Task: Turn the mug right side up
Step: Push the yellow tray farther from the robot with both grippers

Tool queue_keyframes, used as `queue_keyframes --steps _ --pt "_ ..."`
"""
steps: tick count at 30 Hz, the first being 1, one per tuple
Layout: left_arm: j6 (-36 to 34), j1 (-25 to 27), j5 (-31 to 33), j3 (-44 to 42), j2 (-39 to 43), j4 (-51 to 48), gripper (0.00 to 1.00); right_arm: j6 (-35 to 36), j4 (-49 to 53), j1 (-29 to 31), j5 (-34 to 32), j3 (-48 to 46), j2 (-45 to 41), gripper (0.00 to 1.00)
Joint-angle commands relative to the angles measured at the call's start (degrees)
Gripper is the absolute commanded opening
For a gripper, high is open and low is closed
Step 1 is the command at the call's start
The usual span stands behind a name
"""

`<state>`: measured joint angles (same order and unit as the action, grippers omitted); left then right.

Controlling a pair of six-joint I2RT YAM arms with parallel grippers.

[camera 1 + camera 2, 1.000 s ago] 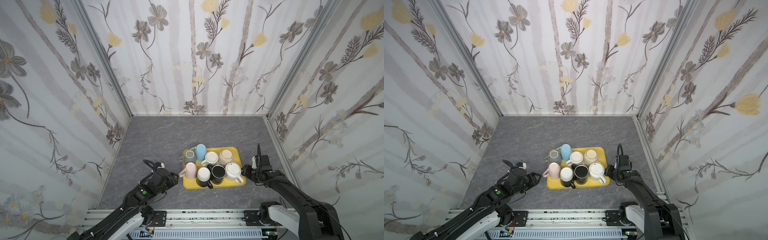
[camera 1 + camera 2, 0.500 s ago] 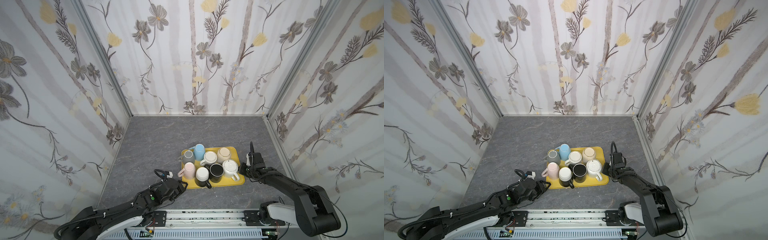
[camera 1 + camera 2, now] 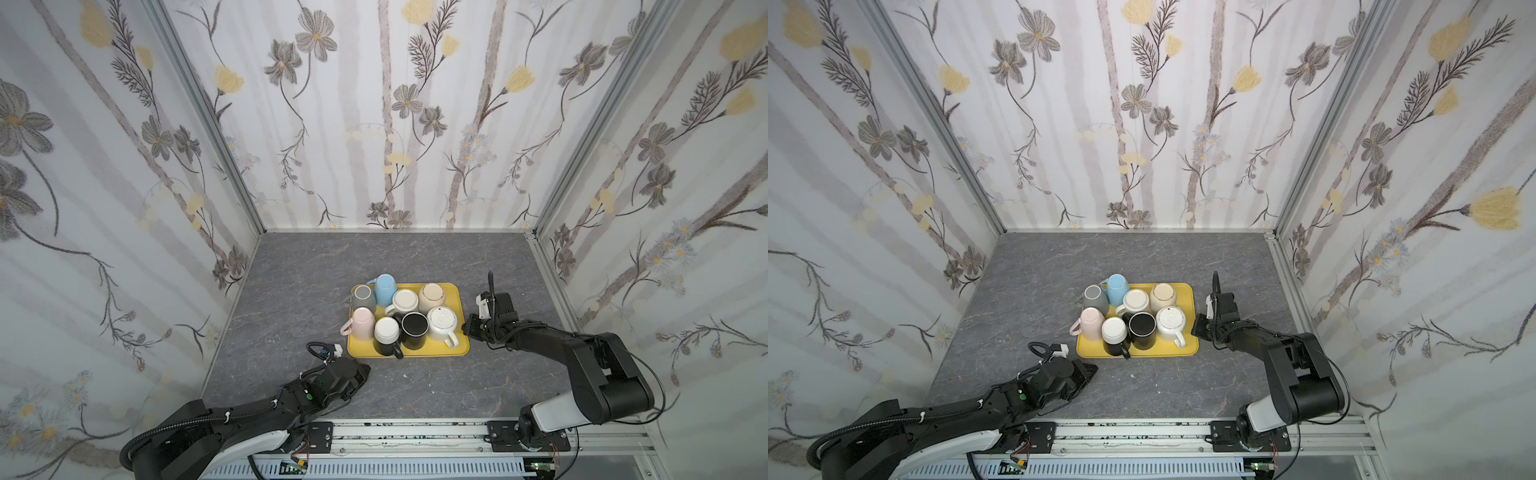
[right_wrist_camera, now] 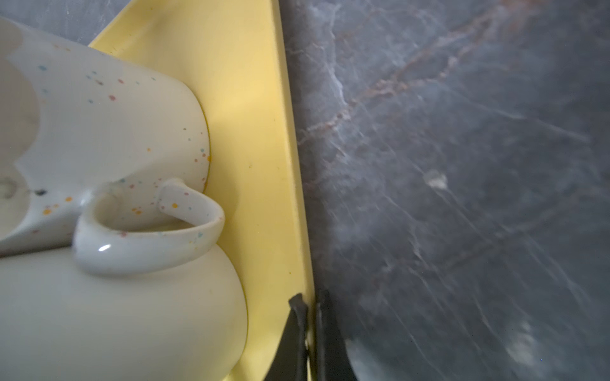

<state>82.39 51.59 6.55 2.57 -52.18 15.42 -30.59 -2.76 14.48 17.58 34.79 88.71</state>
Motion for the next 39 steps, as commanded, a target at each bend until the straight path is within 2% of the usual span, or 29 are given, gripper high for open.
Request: queue_keyframes --steps 1,7,13,17,26,29,34,39 --pt "-0.3 -3.1 3.3 -1.3 2.6 0.9 0.07 -1.0 1.6 0.9 3.1 5.6 6.4 0.00" --pt "-9.5 -13.6 0.5 0.3 5.6 0.3 0.07 0.9 2.0 3.2 2.6 19.8 17.0 0.00" --pt "-16.7 -20.9 -4.6 4.7 -5.5 3.3 0.08 0.6 2.8 6.0 4.0 31.8 27.8 0.00" --pt "-19.1 -23.3 -5.7 7.3 -14.0 7.3 0.09 0.5 3.4 6.9 4.7 39.9 33.8 0.00" --pt "-23.9 -28.9 -5.5 12.7 -25.2 13.8 0.11 2.6 8.4 7.6 5.7 62.0 47.9 0.00" --pt "-26.4 -31.9 -7.4 14.6 -29.0 17.5 0.12 3.1 9.6 8.6 4.6 68.9 51.9 0.00" --pt "-30.5 -36.3 -11.4 20.8 -35.9 16.9 0.12 1.1 7.5 10.3 4.8 76.5 56.7 0.00" --pt "-32.8 -36.7 -10.9 24.0 -37.5 14.0 0.19 0.4 7.9 10.0 2.7 77.5 55.4 0.01"
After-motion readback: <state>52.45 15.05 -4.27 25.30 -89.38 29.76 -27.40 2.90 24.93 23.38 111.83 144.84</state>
